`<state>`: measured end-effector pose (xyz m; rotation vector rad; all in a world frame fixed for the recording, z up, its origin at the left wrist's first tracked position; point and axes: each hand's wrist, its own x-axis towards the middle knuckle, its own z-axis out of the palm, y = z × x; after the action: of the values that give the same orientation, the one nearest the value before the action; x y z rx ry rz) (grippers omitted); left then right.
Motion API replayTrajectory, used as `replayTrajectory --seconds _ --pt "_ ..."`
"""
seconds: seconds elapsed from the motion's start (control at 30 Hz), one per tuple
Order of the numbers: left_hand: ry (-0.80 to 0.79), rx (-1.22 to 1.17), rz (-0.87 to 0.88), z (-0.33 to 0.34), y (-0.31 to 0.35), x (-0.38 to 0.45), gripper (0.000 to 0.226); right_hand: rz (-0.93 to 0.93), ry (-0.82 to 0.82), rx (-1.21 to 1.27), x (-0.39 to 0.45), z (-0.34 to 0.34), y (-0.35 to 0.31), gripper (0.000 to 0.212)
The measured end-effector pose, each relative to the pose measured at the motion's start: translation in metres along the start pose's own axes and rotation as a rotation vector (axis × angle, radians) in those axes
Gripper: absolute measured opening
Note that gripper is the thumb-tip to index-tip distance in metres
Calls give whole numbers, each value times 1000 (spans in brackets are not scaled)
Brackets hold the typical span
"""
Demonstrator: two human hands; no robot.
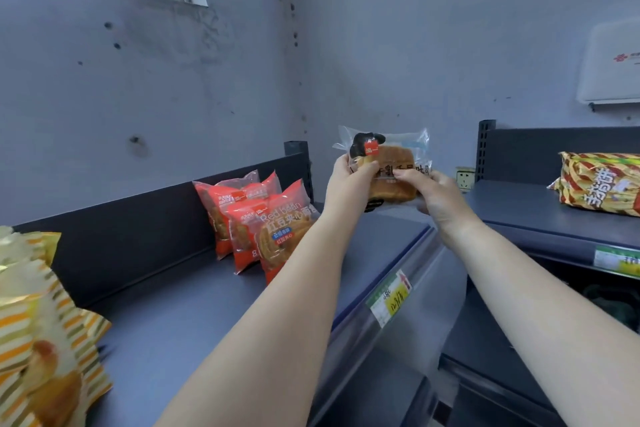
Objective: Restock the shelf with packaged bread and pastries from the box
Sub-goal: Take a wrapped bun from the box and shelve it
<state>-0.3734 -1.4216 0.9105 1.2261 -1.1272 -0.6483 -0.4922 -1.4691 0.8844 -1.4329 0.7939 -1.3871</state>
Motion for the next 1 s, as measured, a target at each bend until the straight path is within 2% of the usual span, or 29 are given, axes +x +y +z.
replayTrajectory --seconds 0.17,0.23,0.33,0.4,0.57,0.83,0.87,0.93,0.97,1.0 --pt "57 46 7 7 -9 27 34 -9 -37 14 36 5 4 12" --pt "80 82 1 12 -10 35 42 1 -55 35 50 5 10 12" --pt "119 128 -24 17 -7 44 65 32 -102 54 70 8 22 29" --pt "130 170 -38 18 -6 51 65 44 -145 69 81 10 26 32" --pt "292 312 -50 21 -16 76 70 -4 -304 63 116 21 31 31" --pt "399 201 -187 6 -17 116 57 20 -689 126 168 41 51 21" --pt "409 170 -215 2 -18 121 60 15 -751 114 174 44 54 18" --pt "428 141 -261 -3 -20 127 82 22 -837 79 183 51 60 15" --pt "427 146 -286 -8 -27 134 85 29 -863 64 186 54 62 14" --pt "460 165 -315 -12 -34 141 80 34 -879 48 191 59 65 15"
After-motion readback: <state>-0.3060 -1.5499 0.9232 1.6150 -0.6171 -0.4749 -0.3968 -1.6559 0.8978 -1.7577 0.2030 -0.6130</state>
